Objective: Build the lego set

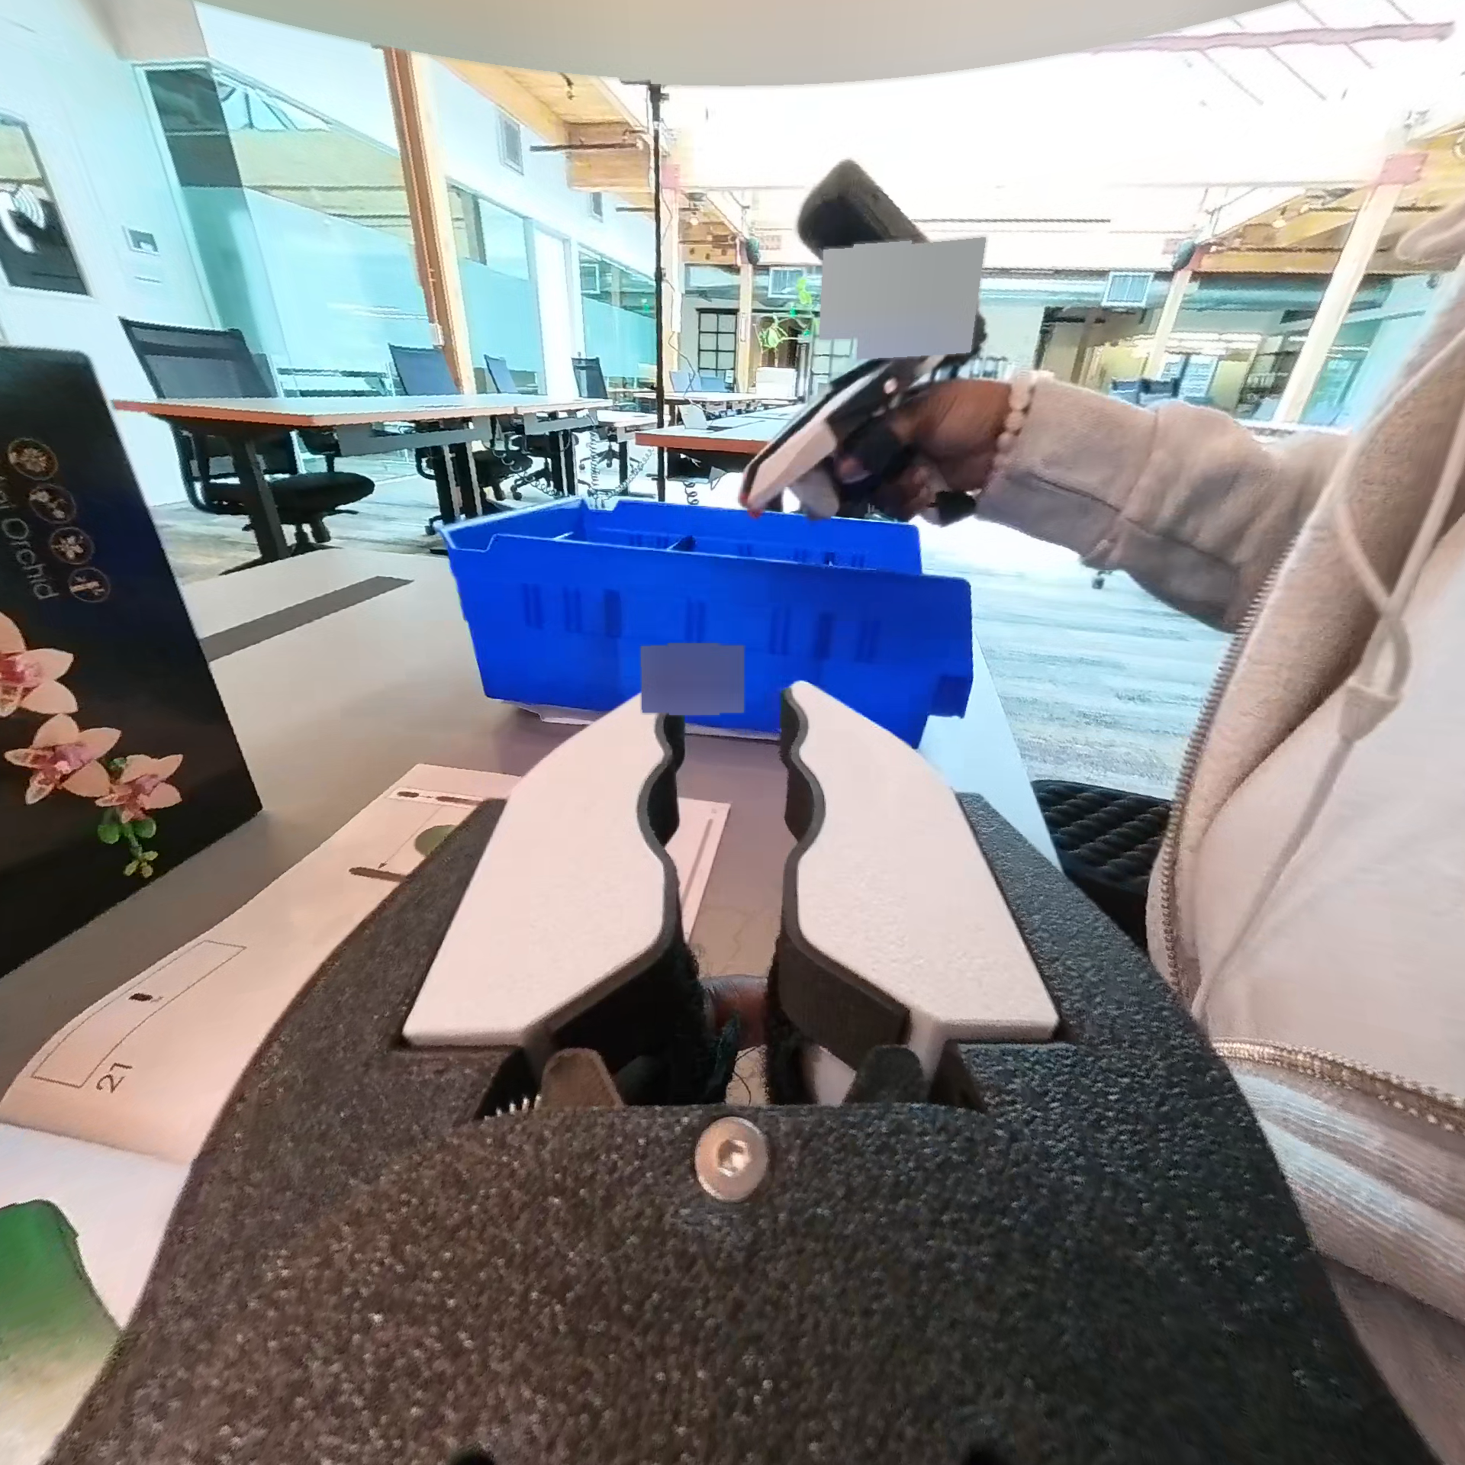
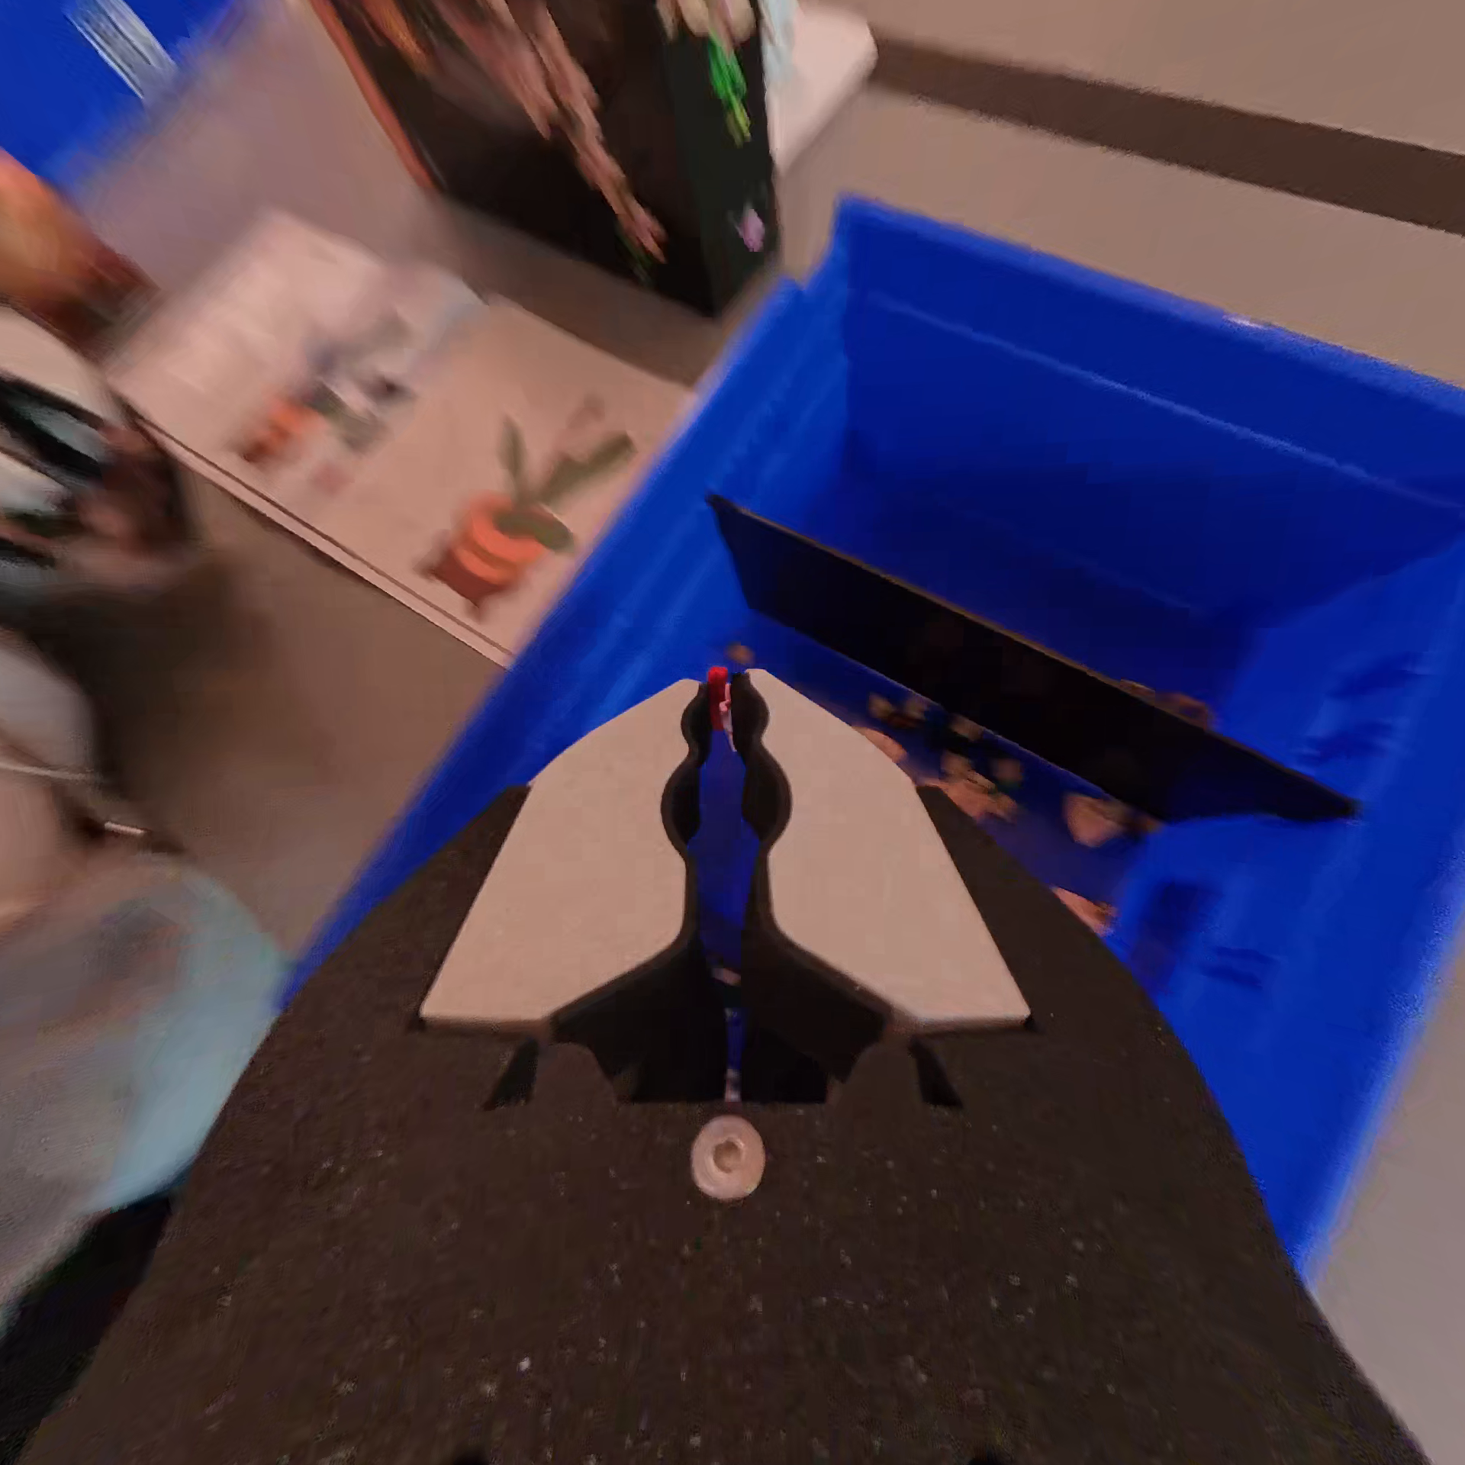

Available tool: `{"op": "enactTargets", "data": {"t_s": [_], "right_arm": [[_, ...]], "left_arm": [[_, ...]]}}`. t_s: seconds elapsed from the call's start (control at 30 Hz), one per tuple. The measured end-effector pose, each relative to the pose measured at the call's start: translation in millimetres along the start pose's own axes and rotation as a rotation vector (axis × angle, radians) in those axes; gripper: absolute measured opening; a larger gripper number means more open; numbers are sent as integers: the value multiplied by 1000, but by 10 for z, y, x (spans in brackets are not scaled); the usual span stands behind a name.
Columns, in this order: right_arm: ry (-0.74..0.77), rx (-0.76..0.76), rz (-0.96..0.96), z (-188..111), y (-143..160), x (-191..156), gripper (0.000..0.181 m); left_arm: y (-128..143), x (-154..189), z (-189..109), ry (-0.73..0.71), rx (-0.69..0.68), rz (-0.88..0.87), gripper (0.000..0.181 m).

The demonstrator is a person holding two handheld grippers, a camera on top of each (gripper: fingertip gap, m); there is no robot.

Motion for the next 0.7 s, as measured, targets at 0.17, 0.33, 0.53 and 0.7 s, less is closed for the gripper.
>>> {"op": "enactTargets", "data": {"t_s": [0.17,0.33,0.53,0.7], "right_arm": [[256,-481,-364,179,221,506,5],[38,-689,-419,493,534,628,5],[2,-730,-451,571,648,677,10],[-6,-703,-469,545,631,684,15]], "left_arm": [[16,66,-48,-2,-16,45,22],[35,88,-43,6,-23,56,22],[90,66,-21,9,-50,65,22],[116,47,-9,14,-55,52,22]]}}
Point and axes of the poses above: each gripper's, where its closed fingertips meet, z out along the fingers, y out of its underside, x = y × z across the jaws, the point moved 5 cm from there along -z, back along the fingers, and after that the axes turned 2 degrees about x, right-handed, at the moved point
